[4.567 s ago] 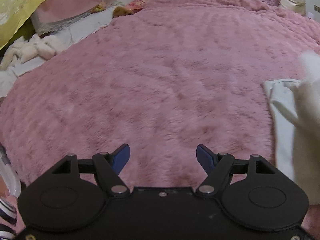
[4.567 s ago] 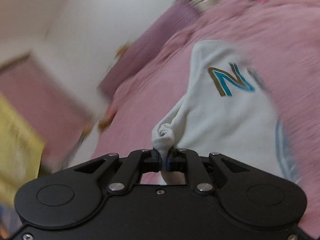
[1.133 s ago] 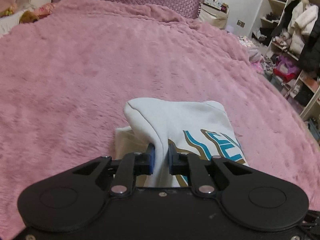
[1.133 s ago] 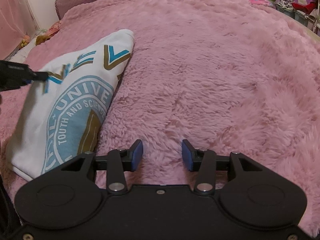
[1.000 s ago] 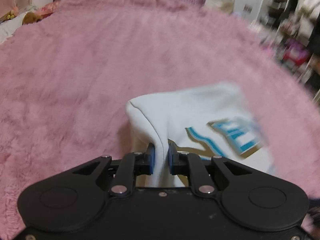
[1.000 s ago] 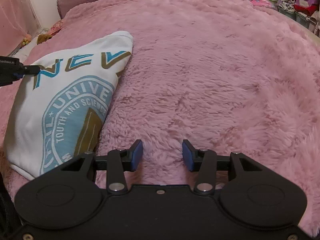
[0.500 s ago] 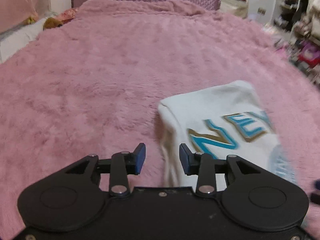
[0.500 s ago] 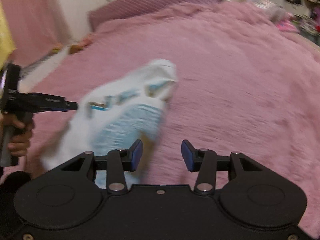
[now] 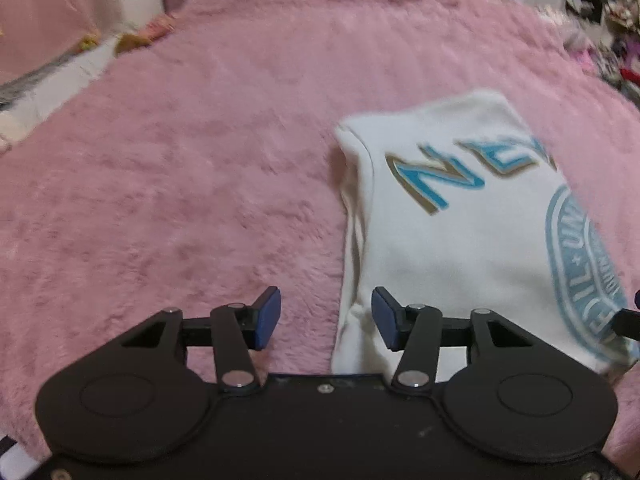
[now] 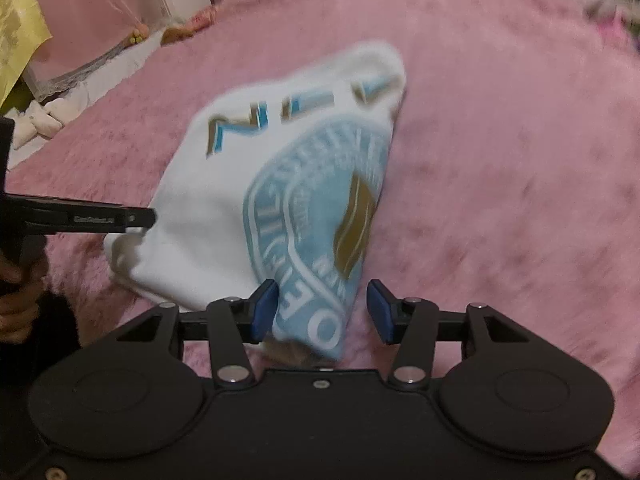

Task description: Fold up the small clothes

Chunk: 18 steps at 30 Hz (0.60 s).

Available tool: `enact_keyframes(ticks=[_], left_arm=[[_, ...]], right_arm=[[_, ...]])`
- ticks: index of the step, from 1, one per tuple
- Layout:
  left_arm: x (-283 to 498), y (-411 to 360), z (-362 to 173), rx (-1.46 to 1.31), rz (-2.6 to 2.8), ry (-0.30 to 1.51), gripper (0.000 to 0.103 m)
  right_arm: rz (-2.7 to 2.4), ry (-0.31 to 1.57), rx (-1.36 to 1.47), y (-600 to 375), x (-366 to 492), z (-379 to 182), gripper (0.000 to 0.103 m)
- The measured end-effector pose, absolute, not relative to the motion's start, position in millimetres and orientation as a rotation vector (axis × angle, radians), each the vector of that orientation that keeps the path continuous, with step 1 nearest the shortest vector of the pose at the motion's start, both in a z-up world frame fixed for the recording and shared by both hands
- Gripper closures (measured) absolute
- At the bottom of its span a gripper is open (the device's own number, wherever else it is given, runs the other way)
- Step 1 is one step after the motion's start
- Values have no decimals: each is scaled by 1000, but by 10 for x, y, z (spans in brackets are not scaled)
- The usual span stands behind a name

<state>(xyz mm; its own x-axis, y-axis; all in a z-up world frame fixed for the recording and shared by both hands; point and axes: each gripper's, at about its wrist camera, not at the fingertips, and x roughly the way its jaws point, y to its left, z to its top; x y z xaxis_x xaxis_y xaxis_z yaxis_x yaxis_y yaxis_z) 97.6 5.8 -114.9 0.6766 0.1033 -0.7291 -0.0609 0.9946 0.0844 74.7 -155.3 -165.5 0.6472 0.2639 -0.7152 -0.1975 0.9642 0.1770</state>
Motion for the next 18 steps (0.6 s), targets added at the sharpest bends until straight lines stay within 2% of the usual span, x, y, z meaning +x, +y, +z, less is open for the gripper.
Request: enact_keyframes(ticks=[3, 5, 7, 10, 18], left_arm=[[972, 64, -1359, 119, 203, 893, 44], [963, 99, -1644, 149, 245, 971, 46], [870, 90, -1719, 185, 233, 943, 46], [776, 111, -1574, 147, 220, 903, 46], [649, 260, -1258, -19, 216, 802, 46]], right_arm=[[217, 790, 48, -1511, 758, -1577, 57], [180, 794, 52, -1485, 833, -1642, 56], [130, 825, 17, -1414, 917, -1836, 54], [108, 834, 4, -1384, 971, -1978, 53], [118, 772, 53, -1494, 801, -1625, 53]])
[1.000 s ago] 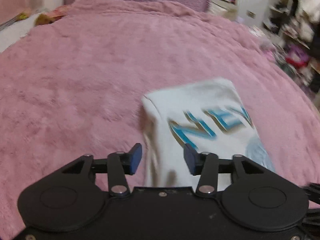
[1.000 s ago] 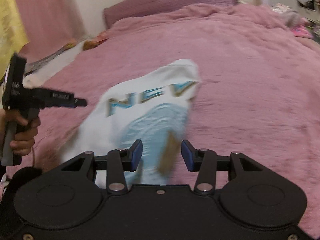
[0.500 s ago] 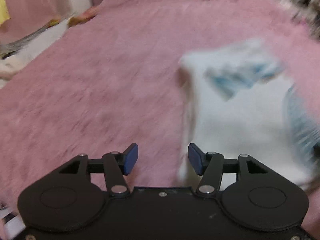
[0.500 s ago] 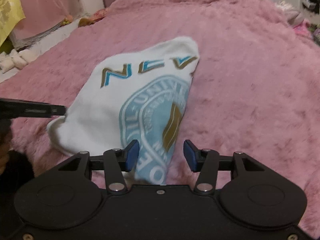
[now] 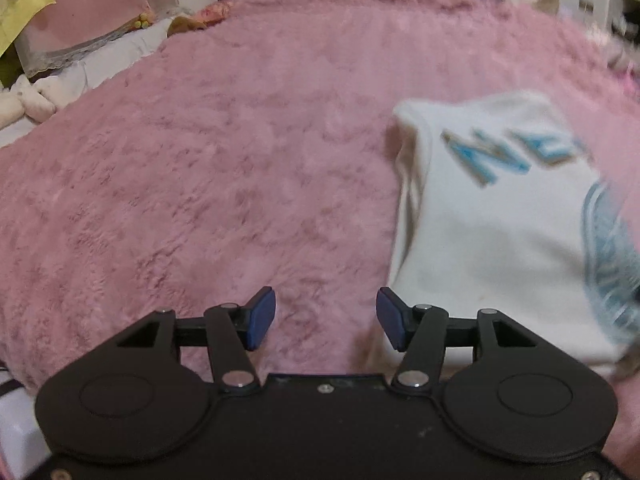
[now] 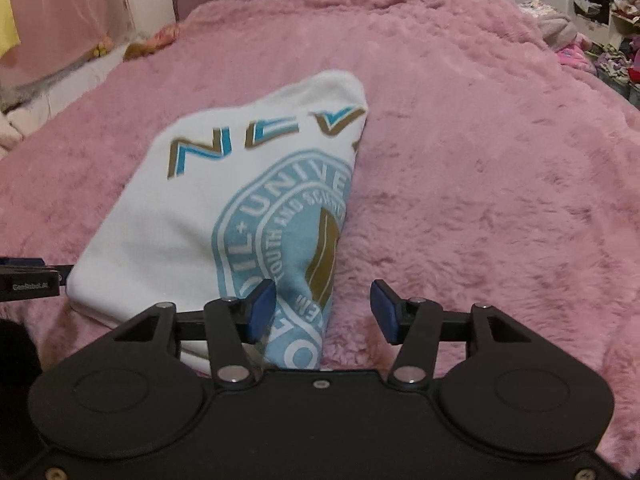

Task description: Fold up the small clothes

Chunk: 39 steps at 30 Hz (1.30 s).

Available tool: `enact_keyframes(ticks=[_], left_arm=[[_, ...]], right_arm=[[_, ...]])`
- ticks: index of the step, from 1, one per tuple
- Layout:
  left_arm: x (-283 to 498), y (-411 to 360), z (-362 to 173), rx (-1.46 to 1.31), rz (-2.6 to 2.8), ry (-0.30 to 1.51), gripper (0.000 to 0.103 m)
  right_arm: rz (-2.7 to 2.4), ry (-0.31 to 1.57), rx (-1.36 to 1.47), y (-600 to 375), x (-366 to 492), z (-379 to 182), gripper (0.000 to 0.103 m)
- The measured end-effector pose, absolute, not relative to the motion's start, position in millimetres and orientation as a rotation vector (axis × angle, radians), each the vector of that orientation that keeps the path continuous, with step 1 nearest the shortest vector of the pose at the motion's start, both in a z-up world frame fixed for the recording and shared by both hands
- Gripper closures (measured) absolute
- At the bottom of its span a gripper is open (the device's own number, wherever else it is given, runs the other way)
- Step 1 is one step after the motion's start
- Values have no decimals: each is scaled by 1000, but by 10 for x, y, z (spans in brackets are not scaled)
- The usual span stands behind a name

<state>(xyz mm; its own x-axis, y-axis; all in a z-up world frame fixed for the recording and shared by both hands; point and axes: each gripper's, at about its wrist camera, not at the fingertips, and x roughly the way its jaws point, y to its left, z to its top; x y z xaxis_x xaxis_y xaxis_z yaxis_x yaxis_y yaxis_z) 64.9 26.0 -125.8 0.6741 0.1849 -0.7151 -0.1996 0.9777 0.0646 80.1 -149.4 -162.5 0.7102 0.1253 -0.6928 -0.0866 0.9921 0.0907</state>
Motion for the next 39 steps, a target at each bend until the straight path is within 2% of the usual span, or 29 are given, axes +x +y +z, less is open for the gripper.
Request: enact_keyframes(ticks=[3, 6, 11, 16, 19, 23, 27, 33, 36, 39], left_arm=[[755, 243, -1382, -9, 180, 831, 43], [920, 134, -1681, 9, 181, 924, 36], [912, 222, -1376, -66, 191, 889, 38], [1054, 183, -1023, -84, 170, 762, 38], [1360, 182, -1183, -44, 165, 798, 37], [1667, 243, -1629, -9, 208, 918, 35], [1655, 350, -1460, -70, 217, 863, 37], [1910, 345, -1132, -92, 178, 741, 37], [2142, 272, -1271, -77, 140, 750, 37], [2372, 426, -1568, -130, 123, 864, 35]], right_arm=[[124, 756, 44, -1430, 807, -1624, 53], [110, 785, -4, -1332, 880, -1734, 53], [115, 868, 28, -1363, 1010, -1984, 50], [105, 789, 79, -1483, 1005, -1611, 51], [93, 716, 74, -1449, 1158, -1463, 51], [55, 751, 28, -1364, 1532, -1627, 50], [57, 774, 132, -1511, 1558, -1859, 45], [38, 686, 143, -1602, 1597, -1475, 46], [37, 678, 108, -1574, 1778, -1438, 46], [34, 709, 83, -1542, 2006, -1541, 46]])
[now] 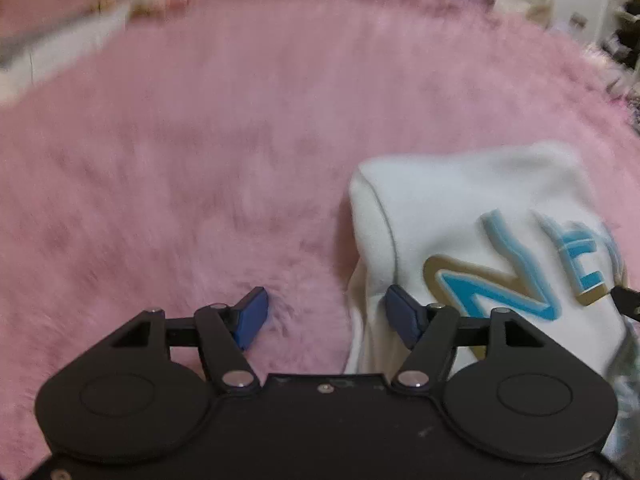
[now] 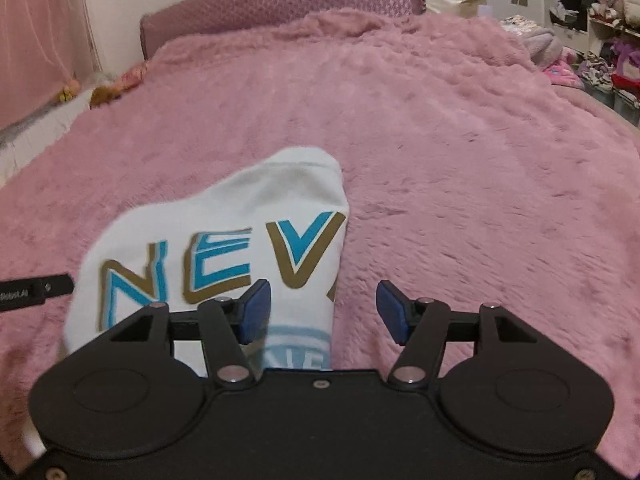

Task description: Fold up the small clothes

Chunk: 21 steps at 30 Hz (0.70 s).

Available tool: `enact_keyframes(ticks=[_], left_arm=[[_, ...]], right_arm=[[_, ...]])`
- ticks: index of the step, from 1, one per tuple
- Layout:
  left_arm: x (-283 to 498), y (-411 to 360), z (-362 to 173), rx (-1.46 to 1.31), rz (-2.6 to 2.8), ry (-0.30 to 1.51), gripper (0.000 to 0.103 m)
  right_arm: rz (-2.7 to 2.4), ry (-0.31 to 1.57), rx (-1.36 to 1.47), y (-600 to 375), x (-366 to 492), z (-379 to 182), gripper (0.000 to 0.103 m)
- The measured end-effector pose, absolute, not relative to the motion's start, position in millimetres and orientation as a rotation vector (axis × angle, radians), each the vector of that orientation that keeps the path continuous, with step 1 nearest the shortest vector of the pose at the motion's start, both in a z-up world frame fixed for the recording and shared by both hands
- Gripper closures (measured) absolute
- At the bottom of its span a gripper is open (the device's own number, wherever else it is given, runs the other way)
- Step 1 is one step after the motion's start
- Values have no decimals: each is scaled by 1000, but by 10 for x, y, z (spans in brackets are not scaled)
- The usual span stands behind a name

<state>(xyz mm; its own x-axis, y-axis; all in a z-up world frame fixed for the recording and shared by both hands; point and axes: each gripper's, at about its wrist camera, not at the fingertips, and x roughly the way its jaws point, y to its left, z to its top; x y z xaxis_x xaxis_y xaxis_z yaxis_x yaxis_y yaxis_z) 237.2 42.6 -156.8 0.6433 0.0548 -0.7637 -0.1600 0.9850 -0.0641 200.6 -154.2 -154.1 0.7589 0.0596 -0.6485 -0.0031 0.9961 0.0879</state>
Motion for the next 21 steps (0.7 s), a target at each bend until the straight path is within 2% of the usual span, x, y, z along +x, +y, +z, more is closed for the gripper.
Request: enact_keyframes(ticks=[5, 10, 12, 17, 21], left_arm=[[2396, 582, -1376, -165, 125, 822, 37], [2551, 582, -1113, -155, 125, 704, 37], [2736, 511, -1154, -110, 111, 702, 37], [3130, 313, -1646, 25, 113, 794, 34], [3100, 322, -1486, 28, 105, 763, 35]], right_arm=[[41, 795, 116, -1584, 2212, -1697, 49], [37, 732, 105, -1606, 2289, -1456, 50], [36, 714, 103, -1597, 2385, -1428, 50], [-5, 730, 68, -1557, 2782, -1570, 50], [-17, 819, 43, -1562, 3114, -1889, 47]])
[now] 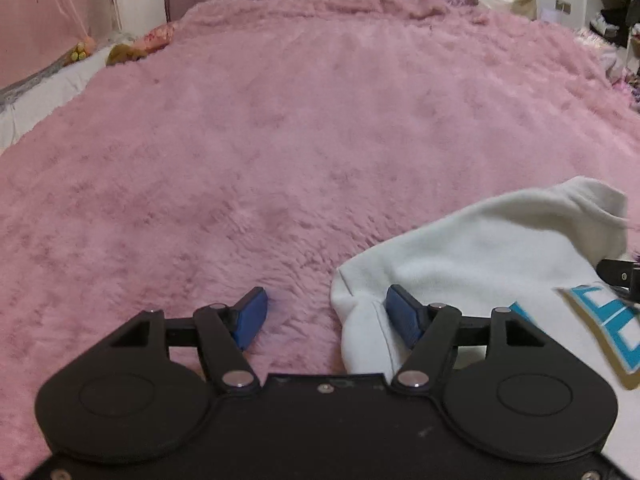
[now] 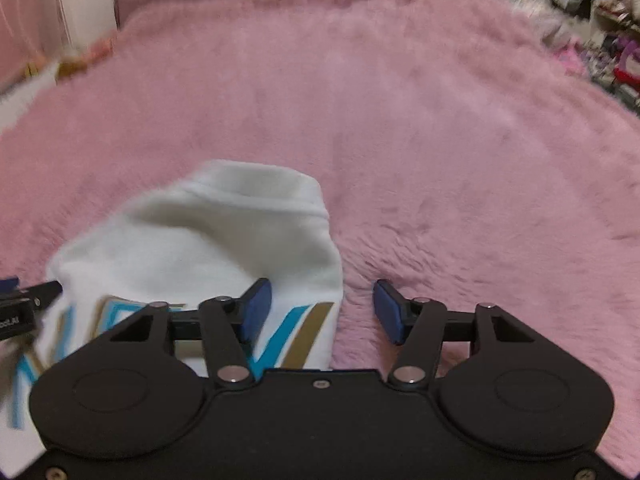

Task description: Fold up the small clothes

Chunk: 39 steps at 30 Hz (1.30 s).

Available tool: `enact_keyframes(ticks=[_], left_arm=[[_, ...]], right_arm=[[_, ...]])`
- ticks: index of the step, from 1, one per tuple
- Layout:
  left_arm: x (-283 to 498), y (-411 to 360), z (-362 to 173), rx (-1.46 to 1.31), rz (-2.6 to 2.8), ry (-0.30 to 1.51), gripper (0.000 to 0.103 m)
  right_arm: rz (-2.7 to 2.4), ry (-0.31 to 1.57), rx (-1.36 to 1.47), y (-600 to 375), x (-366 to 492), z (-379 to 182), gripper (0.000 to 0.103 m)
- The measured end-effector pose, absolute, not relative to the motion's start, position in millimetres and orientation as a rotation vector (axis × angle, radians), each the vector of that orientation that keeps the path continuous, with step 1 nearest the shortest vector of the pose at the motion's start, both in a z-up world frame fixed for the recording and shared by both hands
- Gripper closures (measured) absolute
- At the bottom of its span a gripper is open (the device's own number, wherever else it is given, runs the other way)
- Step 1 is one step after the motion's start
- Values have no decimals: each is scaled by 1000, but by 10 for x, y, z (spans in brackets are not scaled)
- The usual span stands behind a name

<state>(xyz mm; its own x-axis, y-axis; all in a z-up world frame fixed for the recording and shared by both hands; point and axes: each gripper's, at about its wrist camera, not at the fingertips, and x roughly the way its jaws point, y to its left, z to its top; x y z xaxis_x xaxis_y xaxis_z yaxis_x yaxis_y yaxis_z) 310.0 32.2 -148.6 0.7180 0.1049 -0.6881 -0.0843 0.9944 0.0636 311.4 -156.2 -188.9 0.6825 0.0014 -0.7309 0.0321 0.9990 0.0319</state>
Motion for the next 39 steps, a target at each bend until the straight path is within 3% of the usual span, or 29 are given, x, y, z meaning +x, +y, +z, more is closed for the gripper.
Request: enact_keyframes(ticks=[6, 12, 23, 26, 31, 33, 36, 38, 39], left_arm=[[2544, 575, -1188, -88, 22, 831, 36], [2083, 592, -1339, -144, 12, 917, 36], [1950, 587, -1492, -261, -76, 936, 34], [1942, 583, -1495, -275, -108, 929, 34], [2052, 531, -1616, -341, -157, 948, 36], [2079, 485, -1623, -315, -152, 950, 37], [2056, 425, -1613, -272, -165, 922, 54], [1999, 336, -1555, -219, -143, 887, 74], [1975, 288, -1528, -190, -131, 873, 76]], right_arm=[[47, 747, 90, -1719, 2795, -1581, 48], [136, 761, 233, -1959, 2117, -1357, 48], [213, 887, 385, -1767, 1680, -1703, 47], [239, 903, 436, -1773, 1738, -1782, 38], [258, 910, 432, -1727, 1811, -1824, 37], [262, 917, 440, -1704, 1862, -1866, 31], [258, 916, 417, -1633, 1896, -1906, 31], [248, 906, 352, -1553, 1892, -1894, 43], [244, 900, 320, -1517, 1880, -1875, 51]])
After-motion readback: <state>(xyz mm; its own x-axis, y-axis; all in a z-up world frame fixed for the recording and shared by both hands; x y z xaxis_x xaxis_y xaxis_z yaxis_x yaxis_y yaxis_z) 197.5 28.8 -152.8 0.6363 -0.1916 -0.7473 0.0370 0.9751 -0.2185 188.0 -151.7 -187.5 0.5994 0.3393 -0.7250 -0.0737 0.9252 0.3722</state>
